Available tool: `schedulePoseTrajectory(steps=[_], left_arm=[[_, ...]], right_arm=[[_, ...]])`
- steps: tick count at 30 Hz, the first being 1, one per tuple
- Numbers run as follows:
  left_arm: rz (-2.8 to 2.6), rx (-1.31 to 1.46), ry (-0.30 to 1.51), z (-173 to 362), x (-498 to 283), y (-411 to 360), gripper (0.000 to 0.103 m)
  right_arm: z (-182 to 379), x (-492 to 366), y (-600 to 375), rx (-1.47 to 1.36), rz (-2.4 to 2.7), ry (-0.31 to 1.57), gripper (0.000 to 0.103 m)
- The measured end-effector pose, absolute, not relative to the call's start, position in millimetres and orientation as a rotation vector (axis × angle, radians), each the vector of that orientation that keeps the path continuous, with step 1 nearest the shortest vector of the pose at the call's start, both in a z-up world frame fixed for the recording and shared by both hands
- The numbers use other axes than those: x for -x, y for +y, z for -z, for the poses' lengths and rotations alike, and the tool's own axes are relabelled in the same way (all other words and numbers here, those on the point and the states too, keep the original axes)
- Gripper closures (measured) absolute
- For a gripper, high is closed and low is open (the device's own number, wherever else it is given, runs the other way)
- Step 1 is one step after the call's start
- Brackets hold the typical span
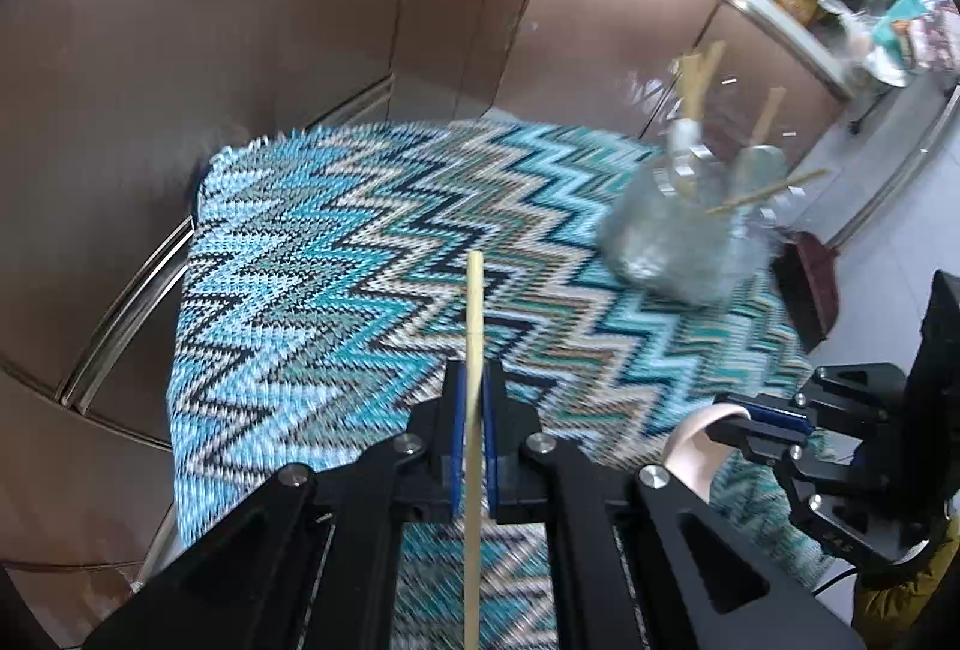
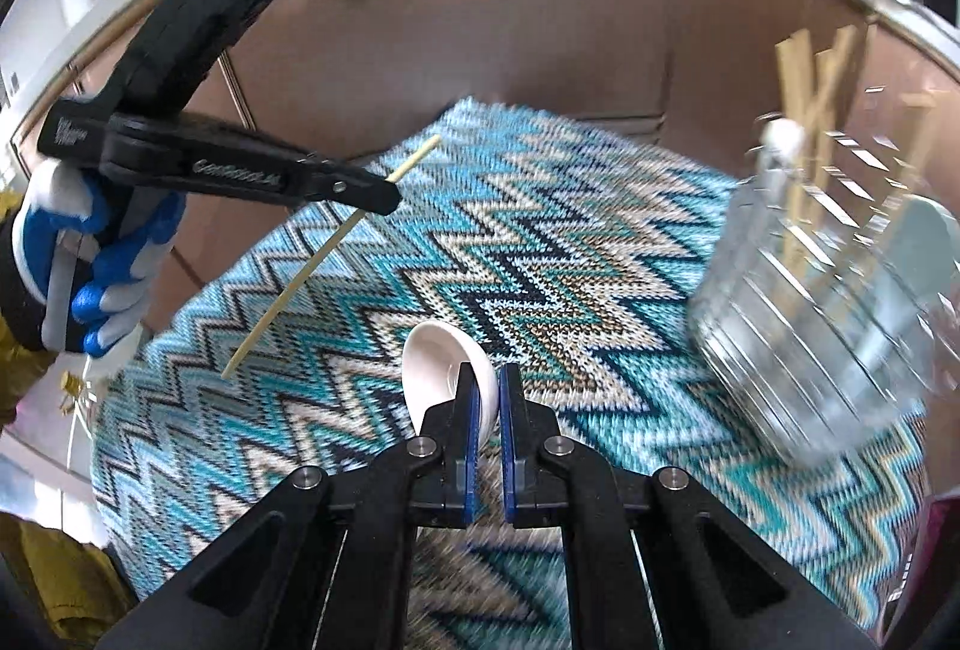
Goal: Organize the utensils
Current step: 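Lift and carry the spoon and chopstick over the wire holder with both tools, then open both tools to drop the spoon and chopstick into the holder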
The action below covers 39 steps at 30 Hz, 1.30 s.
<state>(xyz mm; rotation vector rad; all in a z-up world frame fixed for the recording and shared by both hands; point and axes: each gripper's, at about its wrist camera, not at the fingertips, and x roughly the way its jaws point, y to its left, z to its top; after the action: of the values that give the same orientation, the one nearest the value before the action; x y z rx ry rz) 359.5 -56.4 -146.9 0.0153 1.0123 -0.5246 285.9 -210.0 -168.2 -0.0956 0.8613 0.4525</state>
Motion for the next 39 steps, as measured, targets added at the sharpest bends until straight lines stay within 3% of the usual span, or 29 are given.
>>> schedulePoseTrajectory(steps=[14, 25, 32, 39], left_arm=[[0.578, 0.070, 0.769, 45, -289, -68, 0.099], [0.598, 0.194, 0.448, -35, -342, -145, 0.099], [0.566, 0.271, 0.368, -16, -400, -198, 0.099], [0.531, 0.348, 0.300, 35, -432, -219, 0.099]], right_arm=[[69, -193, -276, 0.010, -0.174, 0.518, 0.097], [11, -243, -314, 0.023, 0.049, 0.214, 0.097], [30, -294, -336, 0.072, 0.124, 0.158, 0.097], [64, -305, -340, 0.123, 0.161, 0.118, 0.097]])
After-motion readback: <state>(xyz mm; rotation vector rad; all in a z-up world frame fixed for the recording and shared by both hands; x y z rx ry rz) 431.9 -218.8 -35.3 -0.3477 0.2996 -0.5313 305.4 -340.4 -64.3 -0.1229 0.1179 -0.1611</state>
